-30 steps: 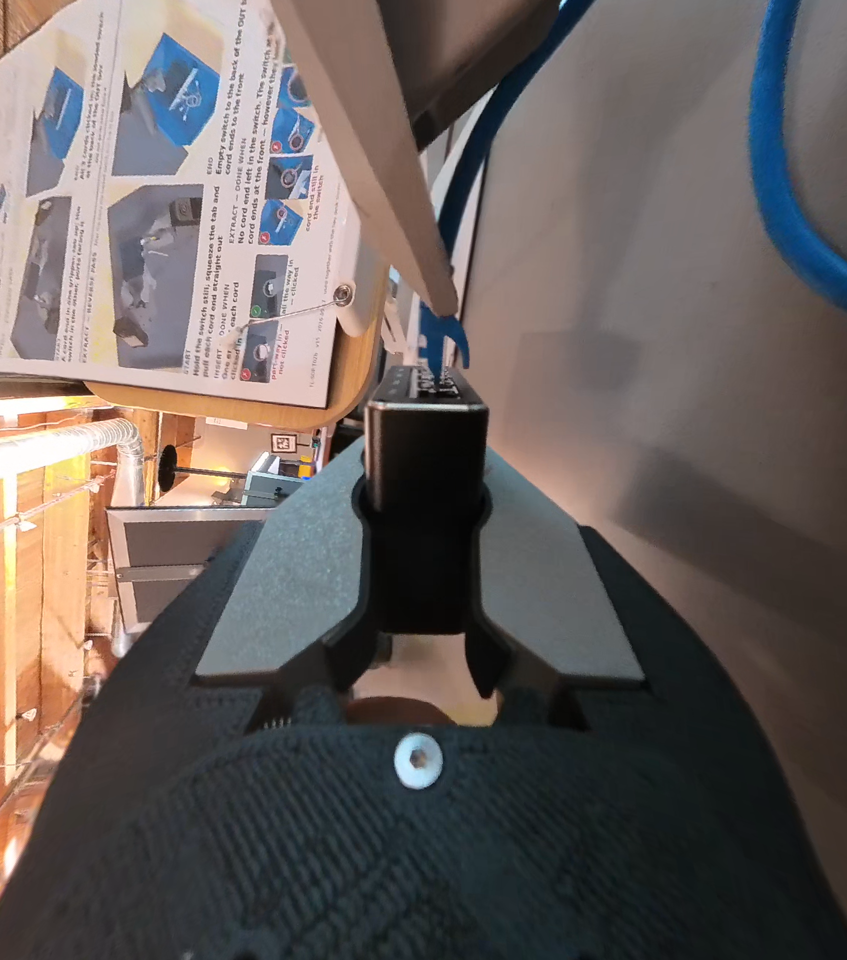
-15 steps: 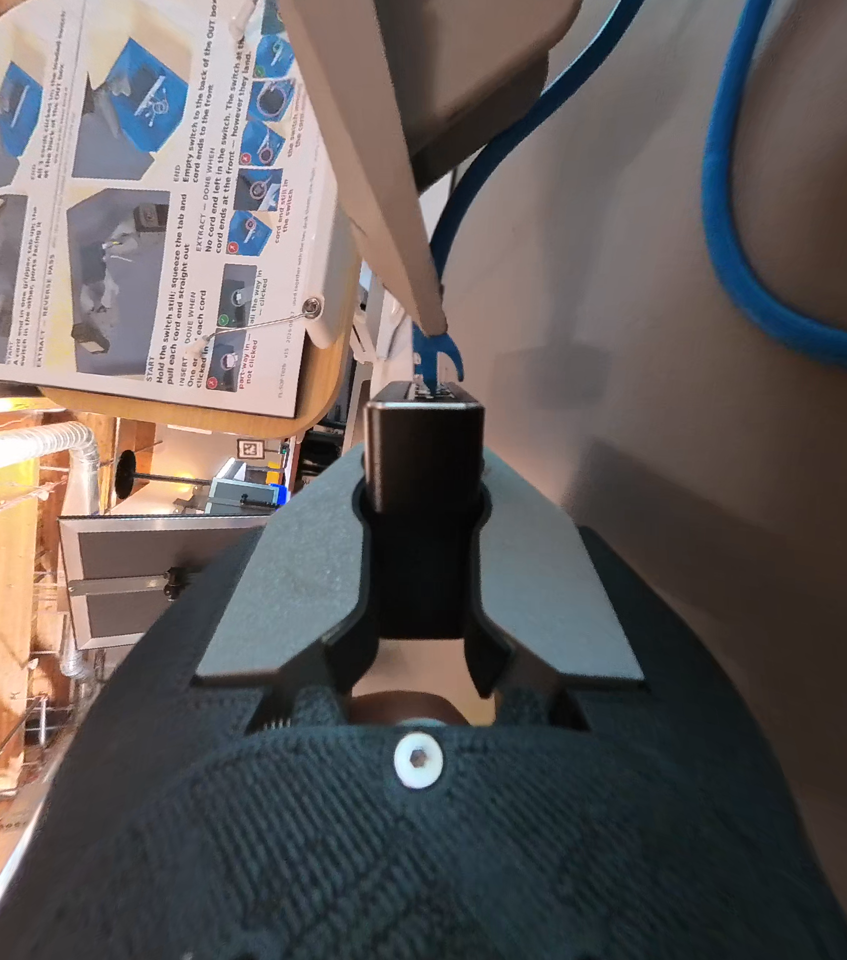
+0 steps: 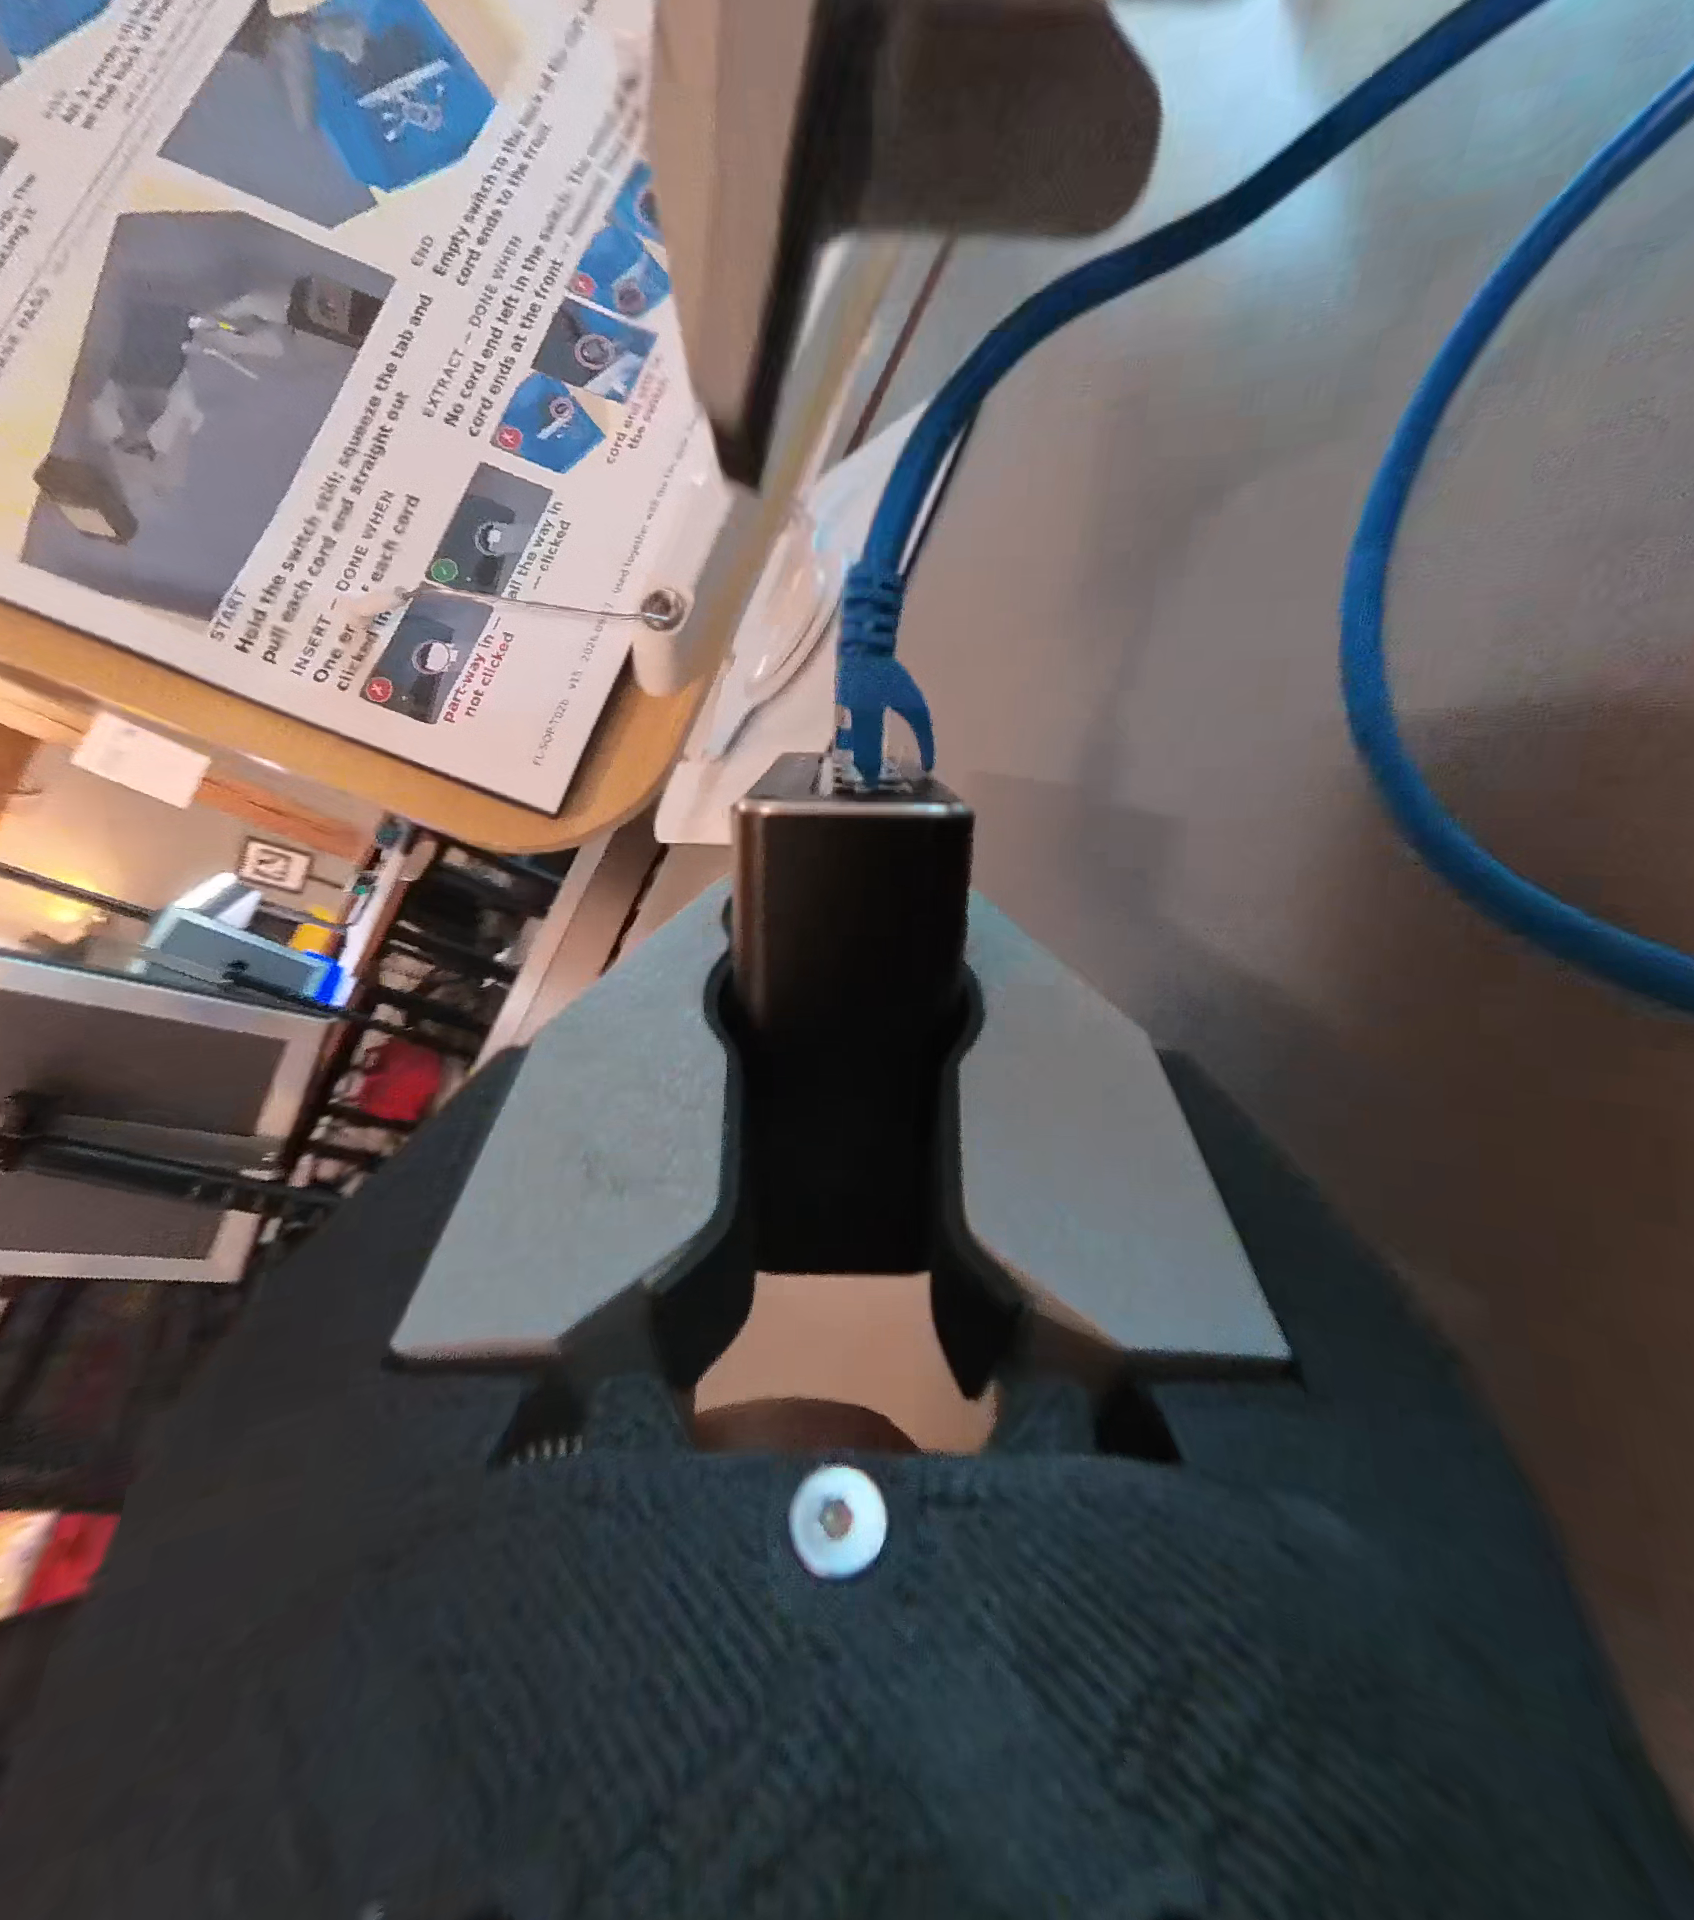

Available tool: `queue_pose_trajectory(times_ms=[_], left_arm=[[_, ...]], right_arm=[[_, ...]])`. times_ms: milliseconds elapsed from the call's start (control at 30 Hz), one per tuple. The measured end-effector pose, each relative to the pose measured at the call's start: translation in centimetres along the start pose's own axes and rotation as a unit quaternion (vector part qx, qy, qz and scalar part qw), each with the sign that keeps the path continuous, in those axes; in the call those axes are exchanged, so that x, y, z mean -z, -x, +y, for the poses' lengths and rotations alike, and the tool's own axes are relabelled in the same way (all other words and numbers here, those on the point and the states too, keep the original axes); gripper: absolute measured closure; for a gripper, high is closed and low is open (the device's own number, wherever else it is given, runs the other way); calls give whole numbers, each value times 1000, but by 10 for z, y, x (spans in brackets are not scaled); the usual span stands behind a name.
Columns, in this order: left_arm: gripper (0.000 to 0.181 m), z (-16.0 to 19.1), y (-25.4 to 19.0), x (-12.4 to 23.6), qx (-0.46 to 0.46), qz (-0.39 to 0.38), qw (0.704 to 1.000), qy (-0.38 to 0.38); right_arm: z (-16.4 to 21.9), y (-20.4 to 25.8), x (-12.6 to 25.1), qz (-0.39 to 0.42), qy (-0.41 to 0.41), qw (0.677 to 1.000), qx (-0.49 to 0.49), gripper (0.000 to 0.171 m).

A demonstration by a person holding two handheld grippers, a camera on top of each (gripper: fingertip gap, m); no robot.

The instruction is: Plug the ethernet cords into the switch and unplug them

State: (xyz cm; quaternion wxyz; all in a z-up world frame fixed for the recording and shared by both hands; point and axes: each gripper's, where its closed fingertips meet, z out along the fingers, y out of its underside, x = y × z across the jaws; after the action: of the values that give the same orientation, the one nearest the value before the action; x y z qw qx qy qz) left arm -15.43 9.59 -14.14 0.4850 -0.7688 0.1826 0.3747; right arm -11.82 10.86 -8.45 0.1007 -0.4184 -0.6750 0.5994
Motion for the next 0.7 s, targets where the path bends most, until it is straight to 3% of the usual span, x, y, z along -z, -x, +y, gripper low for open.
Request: queue_pose_trajectory(times_ms=[200,300,367,467,567,700], left_arm=[[148,-10,27,18,164,5,984,-74],[148,-9,39,21,229,11,969,-96],[149,-14,36,24,257,40,958,-120],[148,-31,23,31,258,95,947,-165],[149,-54,9,42,276,156,924,-214],[149,-69,3,51,321,217,888,-247]], right_arm=[[-54,-17,67,-28,-179,979,-93,132],[-66,-19,84,-64,-237,961,-125,139],[-56,-21,73,-47,-202,972,-113,141],[-34,-16,45,-14,-120,991,-56,128],[-19,14,24,-72,-69,995,-10,112],[-4,43,12,-129,-30,990,41,111]])
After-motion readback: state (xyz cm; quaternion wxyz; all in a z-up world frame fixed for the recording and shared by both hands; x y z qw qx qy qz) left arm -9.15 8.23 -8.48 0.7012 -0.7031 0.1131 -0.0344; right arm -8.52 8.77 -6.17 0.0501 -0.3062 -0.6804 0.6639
